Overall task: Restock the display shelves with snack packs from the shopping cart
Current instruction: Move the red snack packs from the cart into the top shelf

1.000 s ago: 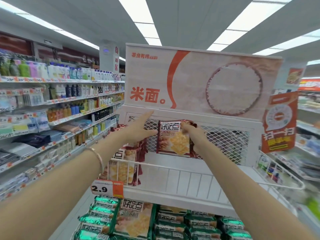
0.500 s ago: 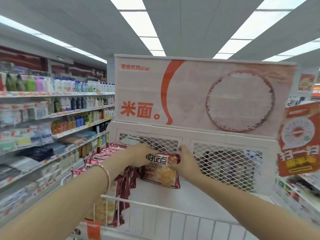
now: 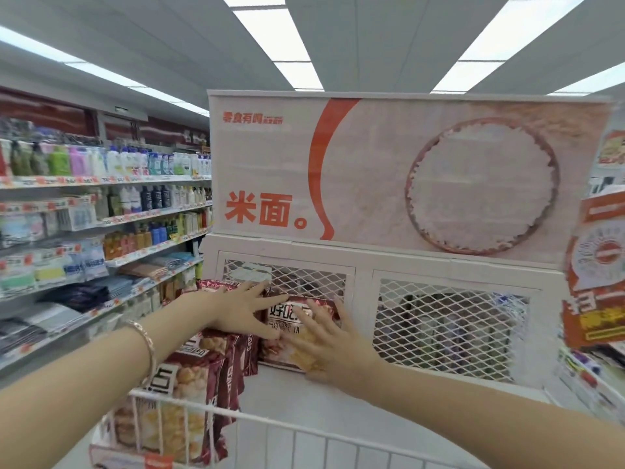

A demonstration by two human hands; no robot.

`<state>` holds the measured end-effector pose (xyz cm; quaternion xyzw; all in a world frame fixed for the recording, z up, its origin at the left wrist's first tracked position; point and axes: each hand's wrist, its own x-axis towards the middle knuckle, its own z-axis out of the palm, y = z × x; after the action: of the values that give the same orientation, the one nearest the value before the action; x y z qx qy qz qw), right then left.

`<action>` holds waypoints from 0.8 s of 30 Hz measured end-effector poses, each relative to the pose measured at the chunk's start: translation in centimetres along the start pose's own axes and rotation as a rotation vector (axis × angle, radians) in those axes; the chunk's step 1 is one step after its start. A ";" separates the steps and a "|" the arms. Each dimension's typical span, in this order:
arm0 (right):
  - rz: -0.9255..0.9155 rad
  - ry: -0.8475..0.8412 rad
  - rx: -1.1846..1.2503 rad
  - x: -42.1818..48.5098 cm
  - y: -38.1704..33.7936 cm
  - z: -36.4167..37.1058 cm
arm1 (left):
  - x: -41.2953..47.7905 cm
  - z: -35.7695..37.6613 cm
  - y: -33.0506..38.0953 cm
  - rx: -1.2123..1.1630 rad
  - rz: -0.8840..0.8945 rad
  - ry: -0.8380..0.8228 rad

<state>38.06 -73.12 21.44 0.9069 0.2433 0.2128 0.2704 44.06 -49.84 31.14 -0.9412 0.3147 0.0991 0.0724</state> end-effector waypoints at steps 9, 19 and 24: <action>0.042 -0.019 -0.061 0.3 0.0 1.7 | 0.4 -0.1 0.5 0.037 -0.037 0.000; 0.242 0.225 0.348 2.3 -0.6 -9.7 | -9.1 0.4 -3.7 -0.308 -0.141 0.571; 0.286 0.337 0.435 6.5 -8.0 -16.4 | -18.7 5.4 -10.0 -0.170 -0.374 0.676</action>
<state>32.06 -57.27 30.80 0.9204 0.1946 0.3390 -0.0069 34.74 -30.02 30.97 -0.9645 0.1344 -0.2059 -0.0966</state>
